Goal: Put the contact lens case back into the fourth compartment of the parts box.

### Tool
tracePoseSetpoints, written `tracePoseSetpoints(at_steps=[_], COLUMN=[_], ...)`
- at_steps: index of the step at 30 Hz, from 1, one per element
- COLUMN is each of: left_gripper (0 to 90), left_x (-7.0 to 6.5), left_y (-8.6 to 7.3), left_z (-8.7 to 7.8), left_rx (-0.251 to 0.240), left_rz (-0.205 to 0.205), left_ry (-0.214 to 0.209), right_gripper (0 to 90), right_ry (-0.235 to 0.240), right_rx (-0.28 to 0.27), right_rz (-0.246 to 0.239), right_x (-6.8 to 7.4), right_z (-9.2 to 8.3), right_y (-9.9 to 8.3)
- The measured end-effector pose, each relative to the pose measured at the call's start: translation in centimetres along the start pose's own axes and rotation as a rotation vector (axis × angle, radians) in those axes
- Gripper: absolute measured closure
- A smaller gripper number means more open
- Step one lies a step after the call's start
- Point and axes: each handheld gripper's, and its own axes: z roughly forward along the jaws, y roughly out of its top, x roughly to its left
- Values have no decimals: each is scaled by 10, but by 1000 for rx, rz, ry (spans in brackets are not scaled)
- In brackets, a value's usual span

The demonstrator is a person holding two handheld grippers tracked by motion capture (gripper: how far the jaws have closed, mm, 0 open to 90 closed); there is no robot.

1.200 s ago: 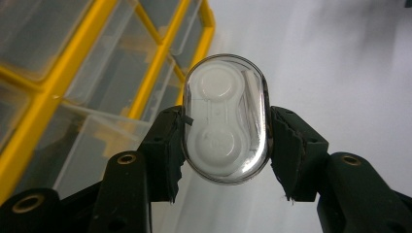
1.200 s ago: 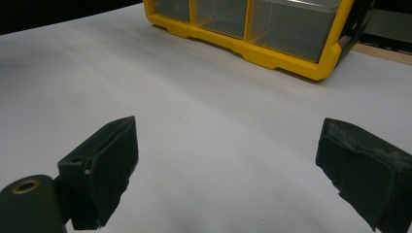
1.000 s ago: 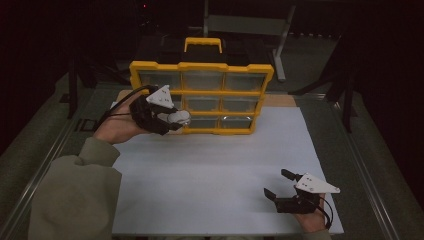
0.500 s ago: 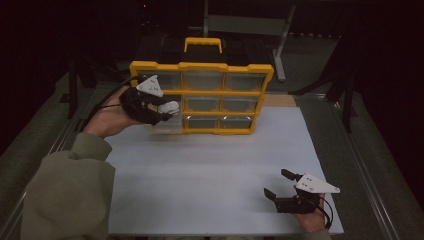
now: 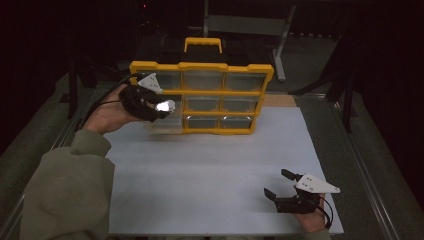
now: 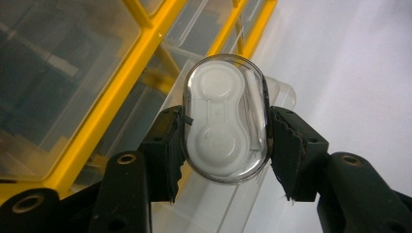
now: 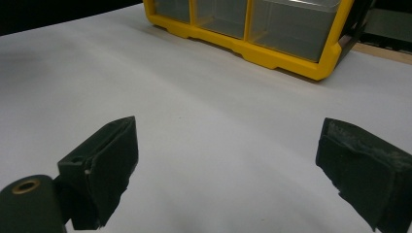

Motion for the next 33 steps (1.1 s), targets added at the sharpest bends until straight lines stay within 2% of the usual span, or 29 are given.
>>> tracePoseSetpoints(at_steps=[8,15,24,33], left_gripper=[493,493,493,492], left_x=[5,8,17,19], left_y=[-1,-1,-4,-2], left_z=[9,12,16,20], left_rx=[42,46,62,60], left_rz=[-14,-26,-68,-86], left_ry=[-1,1,38,32], right_gripper=[79,79,79,79], right_ry=[1,-1,-2,-3], right_rx=[1,-1,1,1], right_rz=[1,0,1,1], right_x=[0,0,0,-1], right_z=[0,0,0,0], right_y=[0,0,0,0])
